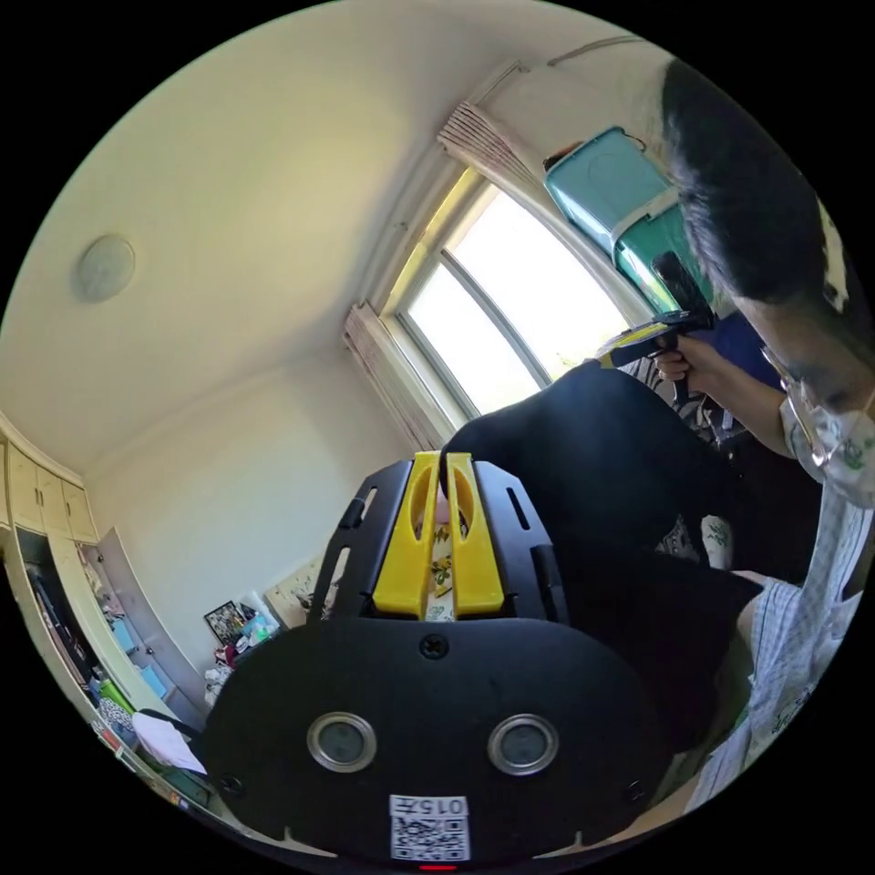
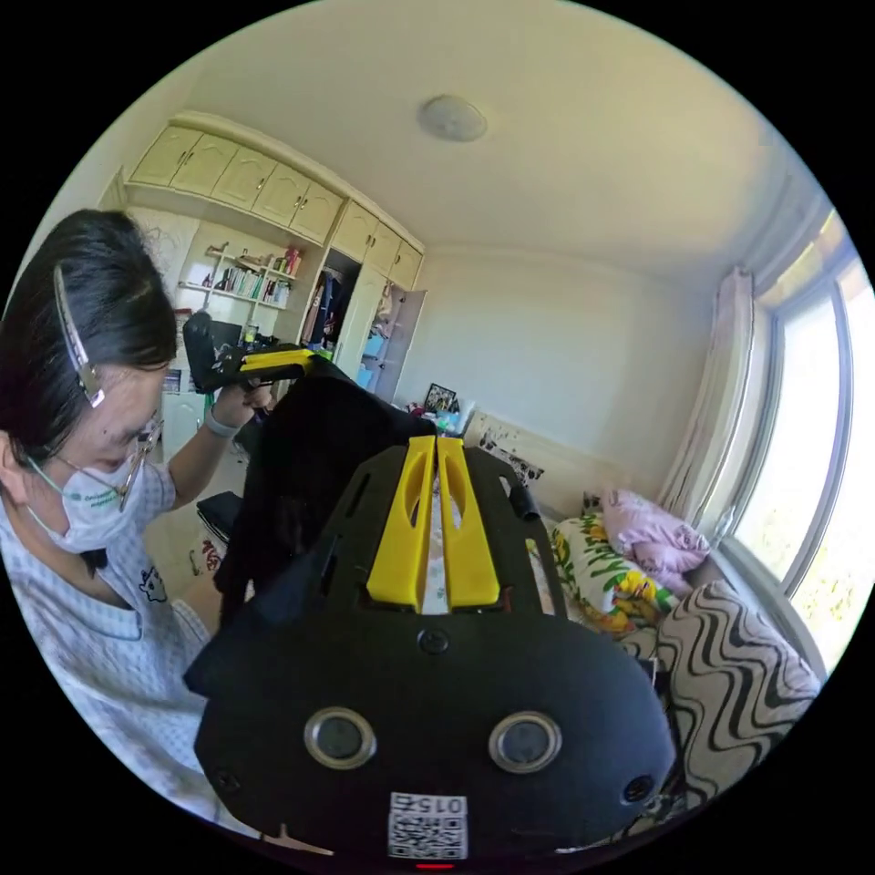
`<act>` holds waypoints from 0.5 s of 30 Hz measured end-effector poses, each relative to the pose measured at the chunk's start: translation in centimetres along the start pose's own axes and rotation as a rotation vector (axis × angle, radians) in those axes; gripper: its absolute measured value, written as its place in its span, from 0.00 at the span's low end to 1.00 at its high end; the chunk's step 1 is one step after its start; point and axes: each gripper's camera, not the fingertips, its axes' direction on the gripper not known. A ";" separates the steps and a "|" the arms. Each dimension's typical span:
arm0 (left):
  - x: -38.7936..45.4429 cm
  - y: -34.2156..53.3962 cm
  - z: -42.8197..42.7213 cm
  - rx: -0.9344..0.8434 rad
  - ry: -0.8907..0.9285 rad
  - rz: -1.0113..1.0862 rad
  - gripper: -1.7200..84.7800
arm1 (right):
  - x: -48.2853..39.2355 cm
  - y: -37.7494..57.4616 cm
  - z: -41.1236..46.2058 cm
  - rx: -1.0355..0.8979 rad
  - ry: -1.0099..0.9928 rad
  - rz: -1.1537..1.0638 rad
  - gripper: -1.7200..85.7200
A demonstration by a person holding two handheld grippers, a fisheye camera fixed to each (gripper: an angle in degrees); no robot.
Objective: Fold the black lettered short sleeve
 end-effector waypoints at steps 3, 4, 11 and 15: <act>-2.8 0.3 1.9 -0.023 0.020 -0.031 0.02 | 1.7 -0.7 2.8 -0.008 -0.014 0.001 0.01; -3.4 0.6 2.6 -0.034 0.025 -0.039 0.02 | 2.3 -0.6 3.7 -0.014 -0.023 0.010 0.01; -9.0 11.2 20.7 -0.358 0.049 -0.124 0.04 | 12.0 4.0 22.5 -0.246 -0.052 0.189 0.01; -12.1 23.0 38.3 -0.645 -0.080 -0.165 0.08 | 18.2 9.5 39.0 -0.428 -0.013 0.318 0.01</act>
